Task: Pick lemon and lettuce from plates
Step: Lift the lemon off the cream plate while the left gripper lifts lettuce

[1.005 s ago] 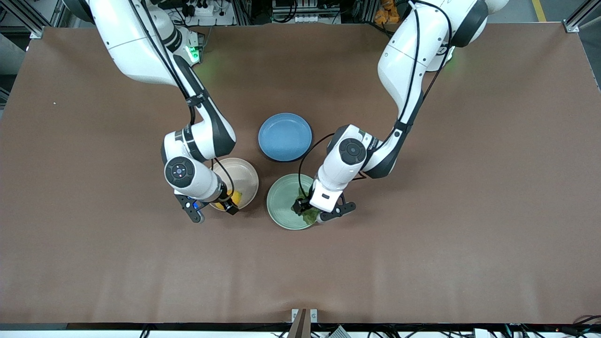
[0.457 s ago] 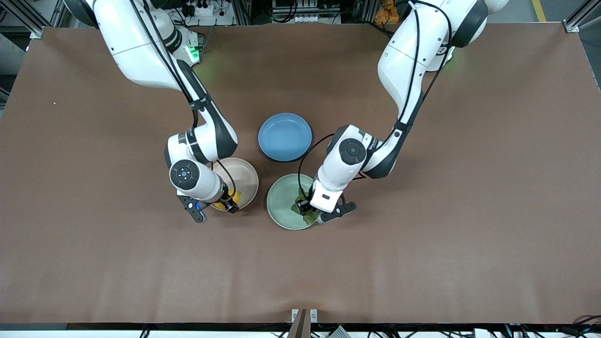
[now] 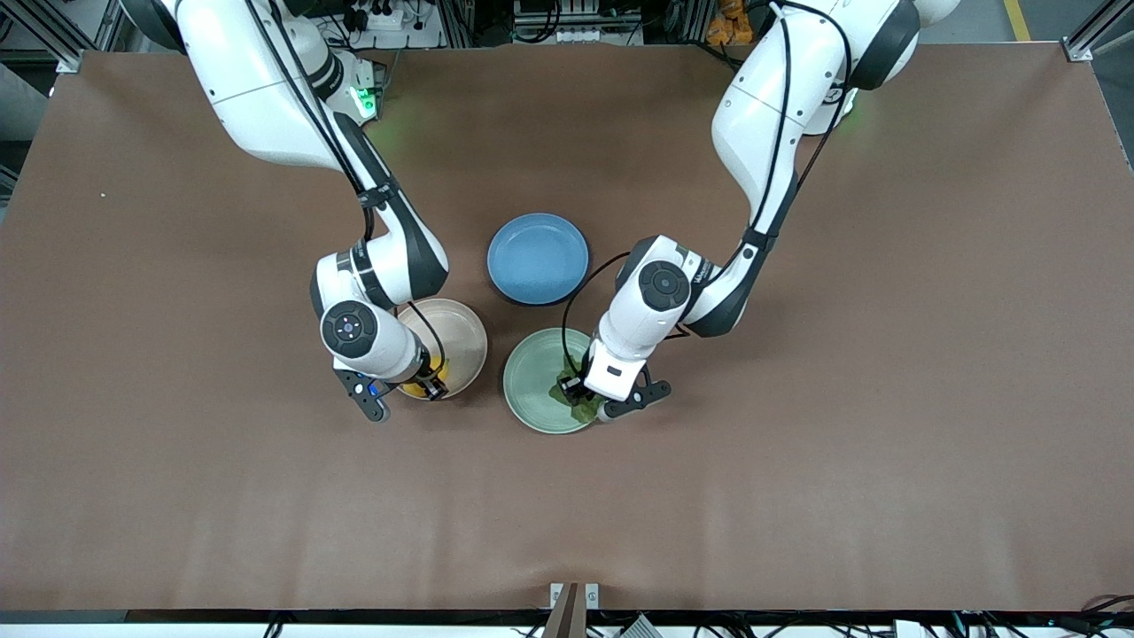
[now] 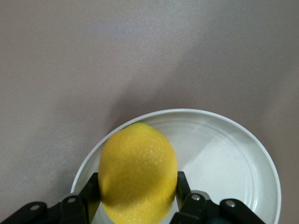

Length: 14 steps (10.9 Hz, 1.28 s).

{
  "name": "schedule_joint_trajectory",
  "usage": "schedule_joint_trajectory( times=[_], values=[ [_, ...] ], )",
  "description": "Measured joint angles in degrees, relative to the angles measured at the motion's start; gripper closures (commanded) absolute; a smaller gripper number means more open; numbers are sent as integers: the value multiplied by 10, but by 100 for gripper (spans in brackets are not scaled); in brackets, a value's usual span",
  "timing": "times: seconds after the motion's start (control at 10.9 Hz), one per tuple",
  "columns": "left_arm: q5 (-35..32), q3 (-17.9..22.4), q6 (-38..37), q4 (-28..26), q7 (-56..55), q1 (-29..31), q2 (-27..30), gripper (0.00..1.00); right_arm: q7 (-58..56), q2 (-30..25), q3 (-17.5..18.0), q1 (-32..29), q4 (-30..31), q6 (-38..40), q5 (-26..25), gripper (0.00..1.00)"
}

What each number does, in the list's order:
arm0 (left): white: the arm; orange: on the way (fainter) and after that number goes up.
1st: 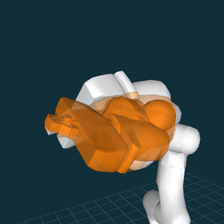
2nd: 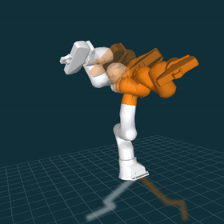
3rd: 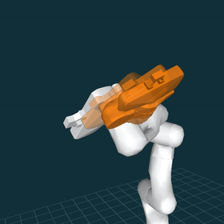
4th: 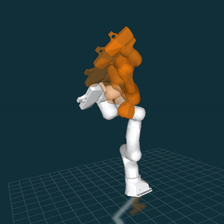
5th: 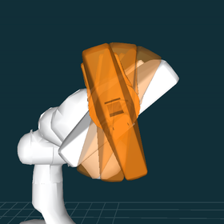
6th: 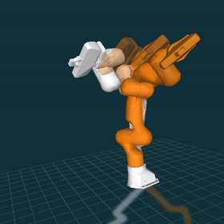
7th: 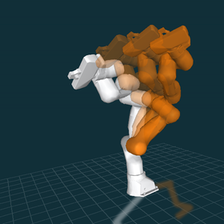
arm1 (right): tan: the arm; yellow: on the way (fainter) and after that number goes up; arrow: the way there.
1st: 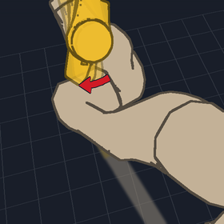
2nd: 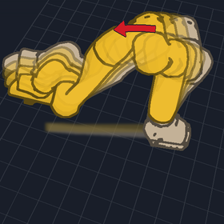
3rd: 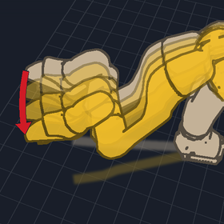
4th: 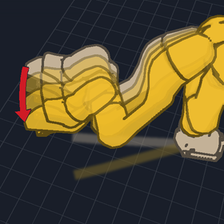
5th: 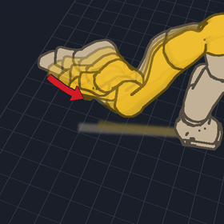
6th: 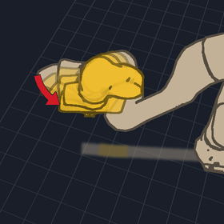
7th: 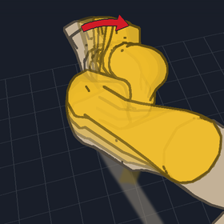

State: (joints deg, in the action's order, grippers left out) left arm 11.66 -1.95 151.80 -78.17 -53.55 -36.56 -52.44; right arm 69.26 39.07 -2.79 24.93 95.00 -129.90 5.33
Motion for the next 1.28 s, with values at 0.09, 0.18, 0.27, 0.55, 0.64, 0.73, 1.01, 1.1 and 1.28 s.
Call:
schedule_joint_trajectory(
  times=[0.09, 0.18, 0.27, 0.55, 0.64, 0.73, 1.01, 1.1, 1.28],
  values=[
    [0, 0, 0, 0, 0, 0, 0, 88, 0, 0, -1, 0, -1, 4, -1, 71],
    [0, 0, 0, 0, 0, 0, 0, 99, 0, -1, -4, -1, -4, 12, -2, 70],
    [0, 0, 0, 0, 0, 0, -1, 100, 0, -3, -6, -1, -9, 20, -2, 70],
    [0, 0, 0, 0, 0, 0, -2, 100, 0, -20, -15, -2, -23, 55, -4, 69],
    [0, 0, 1, 1, 0, 0, -2, 100, 0, -26, -20, -2, -27, 68, -6, 69],
    [0, 0, 1, 3, 0, 1, -2, 100, -2, -31, -26, -2, -29, 78, -10, 71],
    [0, 1, -36, 14, 0, 7, 6, 100, -45, -44, -41, -13, -30, 117, -12, 78],
    [0, 3, -63, 15, 0, 12, 13, 100, -65, -47, -48, -17, -30, 127, -14, 84],
    [0, 4, -96, 16, 0, 22, 24, 100, -105, -48, -62, -24, -30, 141, -22, 97]
  ],
)
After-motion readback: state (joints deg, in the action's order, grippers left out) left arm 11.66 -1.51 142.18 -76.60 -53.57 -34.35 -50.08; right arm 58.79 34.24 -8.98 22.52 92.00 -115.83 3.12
